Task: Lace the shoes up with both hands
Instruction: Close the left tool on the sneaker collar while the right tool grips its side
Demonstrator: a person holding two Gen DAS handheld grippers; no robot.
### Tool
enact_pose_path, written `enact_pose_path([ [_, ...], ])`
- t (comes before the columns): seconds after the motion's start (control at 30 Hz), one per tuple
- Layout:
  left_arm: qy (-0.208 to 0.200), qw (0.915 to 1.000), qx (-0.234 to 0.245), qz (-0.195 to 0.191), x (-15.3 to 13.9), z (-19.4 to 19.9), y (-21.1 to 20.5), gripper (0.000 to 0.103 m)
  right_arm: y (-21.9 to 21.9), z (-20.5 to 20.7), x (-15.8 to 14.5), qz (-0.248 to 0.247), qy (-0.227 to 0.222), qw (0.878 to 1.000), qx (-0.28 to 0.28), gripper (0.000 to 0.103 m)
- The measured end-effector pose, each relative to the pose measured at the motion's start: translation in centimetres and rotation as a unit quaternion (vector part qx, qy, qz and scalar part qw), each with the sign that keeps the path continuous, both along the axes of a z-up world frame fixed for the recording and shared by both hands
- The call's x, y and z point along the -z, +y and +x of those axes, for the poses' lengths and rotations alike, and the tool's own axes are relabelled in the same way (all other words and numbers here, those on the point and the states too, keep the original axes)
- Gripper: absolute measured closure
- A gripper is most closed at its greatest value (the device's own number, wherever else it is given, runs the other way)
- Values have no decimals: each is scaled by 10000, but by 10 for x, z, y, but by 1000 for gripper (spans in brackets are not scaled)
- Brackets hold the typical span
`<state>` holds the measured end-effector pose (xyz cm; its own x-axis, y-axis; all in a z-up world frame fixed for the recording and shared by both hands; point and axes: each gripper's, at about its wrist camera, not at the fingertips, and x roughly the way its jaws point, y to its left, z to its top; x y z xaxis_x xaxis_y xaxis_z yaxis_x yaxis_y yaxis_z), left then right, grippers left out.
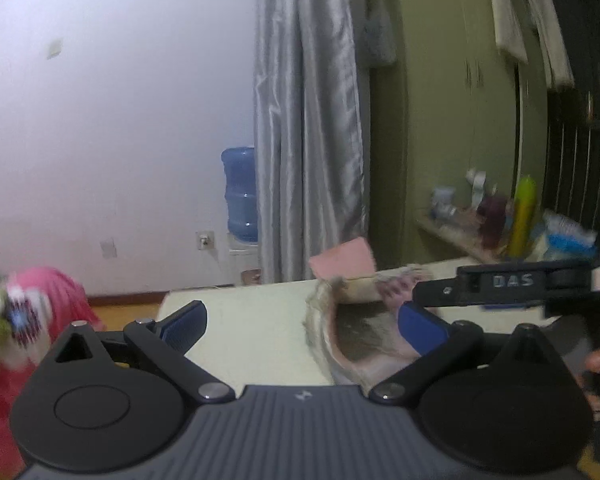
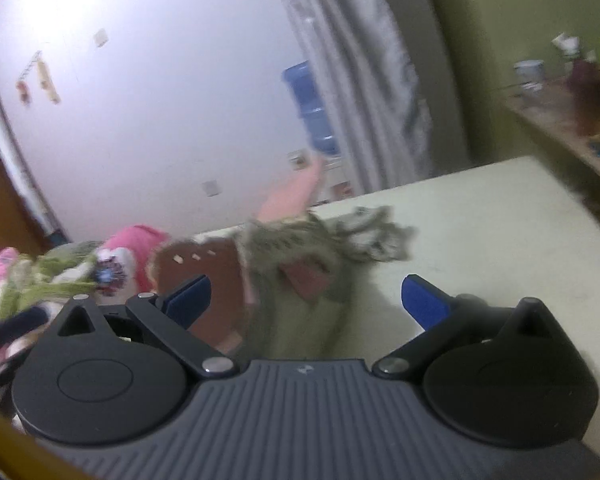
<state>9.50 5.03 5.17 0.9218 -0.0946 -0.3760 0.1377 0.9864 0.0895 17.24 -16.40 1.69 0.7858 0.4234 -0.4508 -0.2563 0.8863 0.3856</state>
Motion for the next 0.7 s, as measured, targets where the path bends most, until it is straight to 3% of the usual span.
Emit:
enact_pose_path([
  [0.1, 265, 9996, 70, 43, 4, 33, -3, 19, 16, 7, -6, -372, -123, 9992, -8, 2],
  [0.17, 463, 9986, 228, -83, 9, 52, -3, 30, 27, 11, -9, -818, -153, 9965, 35, 12],
  [0.27, 658, 9971, 344, -140, 19, 71, -4, 51, 36, 20, -7, -1251, -56, 9921, -59, 41],
  [0.43, 688, 9942, 683, -459, 29, 81, -1, 89, 35, 33, 0, -1025, 152, 9946, -76, 56],
  [0.6, 572, 9943, 639, -631, 34, 79, 5, 94, 42, 34, 3, -927, -98, 9955, 143, 78],
  [0.7, 673, 9907, 700, -952, 37, 83, 20, 94, 38, 30, 6, -608, -168, 9975, 330, 90],
])
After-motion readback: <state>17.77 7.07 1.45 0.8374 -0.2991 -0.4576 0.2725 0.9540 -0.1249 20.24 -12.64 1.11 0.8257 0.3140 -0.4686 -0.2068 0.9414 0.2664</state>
